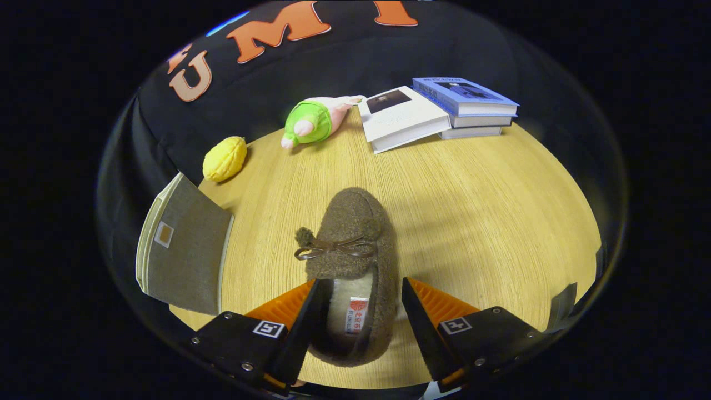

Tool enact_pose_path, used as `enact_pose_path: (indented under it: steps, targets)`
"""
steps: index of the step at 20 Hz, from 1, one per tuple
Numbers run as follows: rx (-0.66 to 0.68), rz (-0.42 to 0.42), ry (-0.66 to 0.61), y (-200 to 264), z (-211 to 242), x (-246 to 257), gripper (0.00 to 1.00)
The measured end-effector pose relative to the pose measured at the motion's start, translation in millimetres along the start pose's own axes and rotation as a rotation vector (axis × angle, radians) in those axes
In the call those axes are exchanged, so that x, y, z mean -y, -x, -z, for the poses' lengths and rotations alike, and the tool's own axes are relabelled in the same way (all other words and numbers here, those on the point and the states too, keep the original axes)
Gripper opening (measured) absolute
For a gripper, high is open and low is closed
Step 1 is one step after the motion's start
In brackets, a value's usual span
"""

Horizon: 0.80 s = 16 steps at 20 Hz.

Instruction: Open the storage box then place both shoes into the box .Put the left shoe in first, then the right shoe, with the right side of both shoes facing outward in a uniform manner.

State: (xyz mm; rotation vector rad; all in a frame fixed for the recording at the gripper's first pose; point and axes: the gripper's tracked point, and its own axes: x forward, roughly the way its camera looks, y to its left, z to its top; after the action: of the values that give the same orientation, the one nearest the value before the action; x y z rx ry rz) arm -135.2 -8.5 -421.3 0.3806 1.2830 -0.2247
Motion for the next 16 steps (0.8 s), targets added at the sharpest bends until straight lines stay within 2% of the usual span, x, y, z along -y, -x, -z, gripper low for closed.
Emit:
enact_pose_path:
  steps: [2, 6, 10, 11, 15, 16]
  targets:
    - [0.007, 0.030, -0.012, -8, -3, 9, 0.81]
    - [0.013, 0.095, -0.004, -25, -5, 23, 0.64]
    - [0.000, 0.045, -0.059, -33, -4, 13, 0.40]
    - [0.004, 0.047, -0.060, -34, -5, 14, 0.29]
    - [0.005, 0.057, -0.097, -32, -6, 19, 0.08]
    - [-0.004, 0.055, -0.113, -31, -5, 18, 0.06]
